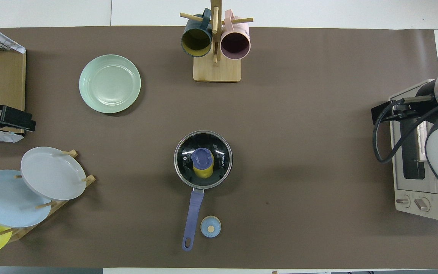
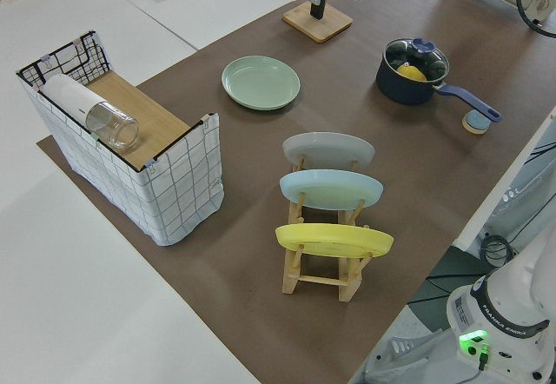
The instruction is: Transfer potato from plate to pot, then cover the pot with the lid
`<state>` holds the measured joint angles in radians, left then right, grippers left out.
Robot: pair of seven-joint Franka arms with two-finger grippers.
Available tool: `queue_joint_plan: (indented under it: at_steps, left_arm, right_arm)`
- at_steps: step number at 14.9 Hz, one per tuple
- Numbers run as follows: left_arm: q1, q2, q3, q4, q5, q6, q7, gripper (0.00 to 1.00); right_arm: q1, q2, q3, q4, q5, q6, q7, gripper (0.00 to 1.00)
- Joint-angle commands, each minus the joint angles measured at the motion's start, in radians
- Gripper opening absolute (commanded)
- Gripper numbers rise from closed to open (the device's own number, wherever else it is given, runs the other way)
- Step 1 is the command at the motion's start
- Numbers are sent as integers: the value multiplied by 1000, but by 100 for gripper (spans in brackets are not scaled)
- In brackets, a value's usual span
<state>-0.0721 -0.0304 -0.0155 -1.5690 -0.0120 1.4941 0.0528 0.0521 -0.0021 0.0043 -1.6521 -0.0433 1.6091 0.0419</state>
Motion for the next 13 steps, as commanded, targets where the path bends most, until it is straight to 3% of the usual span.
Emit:
queue_joint_plan:
  at_steps: [1, 13]
  left_arm:
    - [0, -39, -3, -48, 10, 23, -7, 100]
    - [0, -40, -3, -48, 10, 23, -5, 100]
  right_arm:
    - [-28, -9, 14, -12, 20, -8, -34, 100]
    - [-31, -7, 11, 1, 20, -20, -31, 100]
